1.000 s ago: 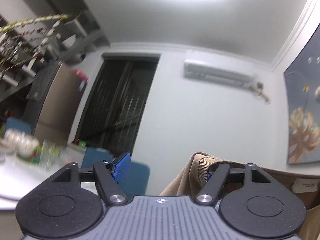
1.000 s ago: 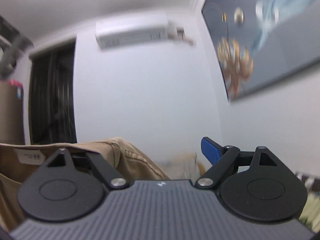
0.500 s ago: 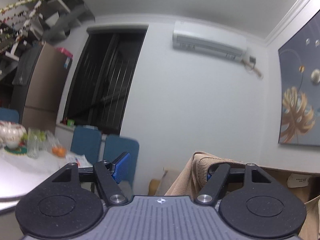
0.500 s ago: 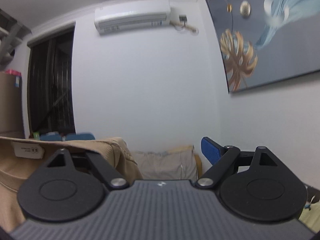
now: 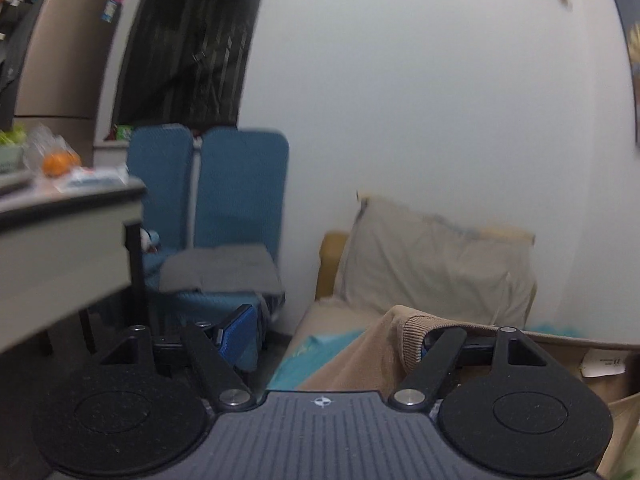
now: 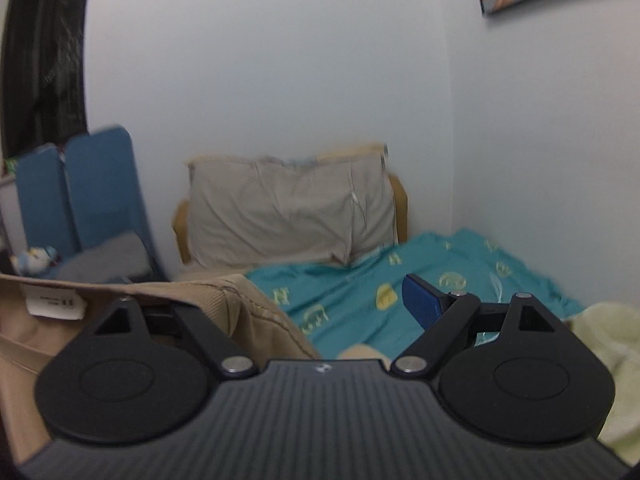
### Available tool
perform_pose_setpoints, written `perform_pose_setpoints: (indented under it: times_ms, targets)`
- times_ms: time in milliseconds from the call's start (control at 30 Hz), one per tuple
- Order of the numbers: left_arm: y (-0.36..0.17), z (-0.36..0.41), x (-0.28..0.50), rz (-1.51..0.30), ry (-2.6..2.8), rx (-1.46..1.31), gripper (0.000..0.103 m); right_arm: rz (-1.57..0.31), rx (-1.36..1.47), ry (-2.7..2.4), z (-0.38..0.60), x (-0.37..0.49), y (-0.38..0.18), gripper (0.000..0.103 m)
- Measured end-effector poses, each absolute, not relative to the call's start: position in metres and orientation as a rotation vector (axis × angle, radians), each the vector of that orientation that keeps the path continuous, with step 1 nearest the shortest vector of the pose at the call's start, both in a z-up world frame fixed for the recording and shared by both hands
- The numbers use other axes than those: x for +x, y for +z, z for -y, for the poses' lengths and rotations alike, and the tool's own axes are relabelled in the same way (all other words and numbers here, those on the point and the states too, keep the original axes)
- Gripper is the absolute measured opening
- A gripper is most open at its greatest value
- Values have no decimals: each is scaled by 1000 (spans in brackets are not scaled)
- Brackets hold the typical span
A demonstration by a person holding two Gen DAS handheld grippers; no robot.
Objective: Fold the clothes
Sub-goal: 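Lay the T-shirt down on the sheet and open the left tool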
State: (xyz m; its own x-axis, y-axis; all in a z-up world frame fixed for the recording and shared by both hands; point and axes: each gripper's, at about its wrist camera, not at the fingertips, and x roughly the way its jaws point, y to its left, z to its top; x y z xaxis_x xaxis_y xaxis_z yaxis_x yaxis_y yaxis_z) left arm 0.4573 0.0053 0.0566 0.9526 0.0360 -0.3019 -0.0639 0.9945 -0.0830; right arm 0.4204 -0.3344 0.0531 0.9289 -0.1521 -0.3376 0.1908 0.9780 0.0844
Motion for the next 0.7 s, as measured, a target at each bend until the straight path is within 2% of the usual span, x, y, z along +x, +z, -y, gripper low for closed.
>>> perform_pose_setpoints:
  times_ms: [167,267,367,433,500,567,700]
  targets:
    - [-71,4,539,-454,51,-42,77,-474,80,-189,339,501,-62,86]
    - [-122,2,575,-556,34,-25,77,-589,71,-172,342,535,-117,86]
    - [-159,6,608,-712,-5,29,76,-781,72,-80,342,569,-154,86]
    - [-170,16,623,-807,-30,68,77,-863,15,-13,331,582,-164,86]
    - [-174,23,635,-895,-84,87,77,-865,-51,58,313,580,-158,86]
    - [-168,29,636,-944,-128,84,84,-856,-58,137,301,580,-148,86]
    - [-138,32,606,-881,-181,50,90,-833,121,163,297,571,-123,86]
